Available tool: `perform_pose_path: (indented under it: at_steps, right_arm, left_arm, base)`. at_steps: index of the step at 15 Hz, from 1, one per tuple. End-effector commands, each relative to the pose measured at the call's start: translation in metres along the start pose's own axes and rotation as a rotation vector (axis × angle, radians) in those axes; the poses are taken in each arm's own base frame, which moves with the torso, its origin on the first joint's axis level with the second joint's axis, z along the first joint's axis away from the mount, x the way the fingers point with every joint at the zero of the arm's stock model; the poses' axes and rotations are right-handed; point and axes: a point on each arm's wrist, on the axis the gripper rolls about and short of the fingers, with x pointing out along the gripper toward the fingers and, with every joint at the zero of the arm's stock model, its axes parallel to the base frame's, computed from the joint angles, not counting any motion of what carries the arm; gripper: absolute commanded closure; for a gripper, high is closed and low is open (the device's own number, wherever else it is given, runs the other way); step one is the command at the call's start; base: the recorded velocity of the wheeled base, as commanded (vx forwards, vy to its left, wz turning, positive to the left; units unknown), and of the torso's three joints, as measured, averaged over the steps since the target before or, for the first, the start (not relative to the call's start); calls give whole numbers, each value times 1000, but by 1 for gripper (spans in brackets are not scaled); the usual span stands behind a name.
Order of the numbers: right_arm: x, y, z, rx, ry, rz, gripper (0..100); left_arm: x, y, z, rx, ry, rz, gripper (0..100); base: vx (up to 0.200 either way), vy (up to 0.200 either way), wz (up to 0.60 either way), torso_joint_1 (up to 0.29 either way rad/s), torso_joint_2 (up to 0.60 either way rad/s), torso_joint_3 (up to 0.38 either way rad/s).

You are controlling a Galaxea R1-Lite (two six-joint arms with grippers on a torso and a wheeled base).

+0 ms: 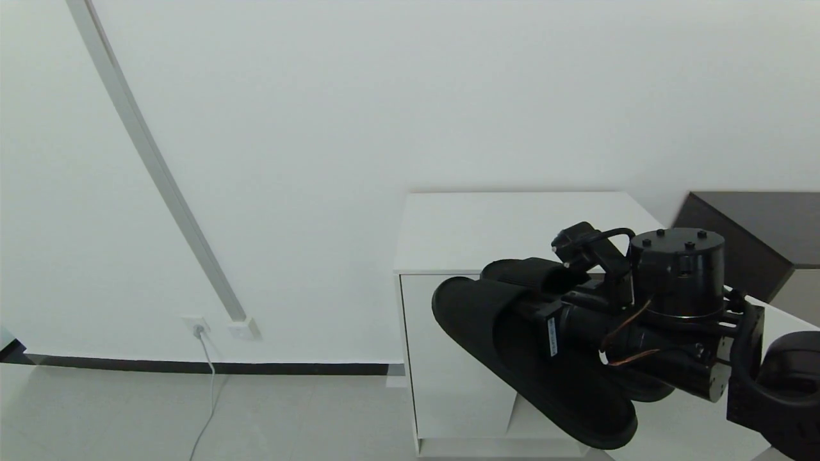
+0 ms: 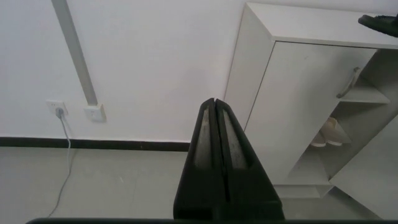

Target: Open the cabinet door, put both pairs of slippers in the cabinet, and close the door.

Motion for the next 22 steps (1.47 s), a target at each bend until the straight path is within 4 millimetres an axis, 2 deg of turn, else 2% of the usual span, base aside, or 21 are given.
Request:
perform_pose_path:
  at_steps: [1, 10, 22]
  right_arm:
    - [2, 0, -2, 0, 8, -1, 100]
    - [4, 0, -4, -2, 17, 0, 100]
    - [3, 1, -8, -17, 15, 4, 100]
  left_arm:
    - [0, 0, 0, 0, 0, 1, 100]
    - [0, 0, 0, 2, 0, 1, 100]
    - [0, 0, 0, 2, 0, 1, 100]
  base:
    - [0, 0, 0, 0, 0, 0]
    - [0, 0, 0, 0, 0, 0]
    - [0, -200, 0, -1, 2, 2]
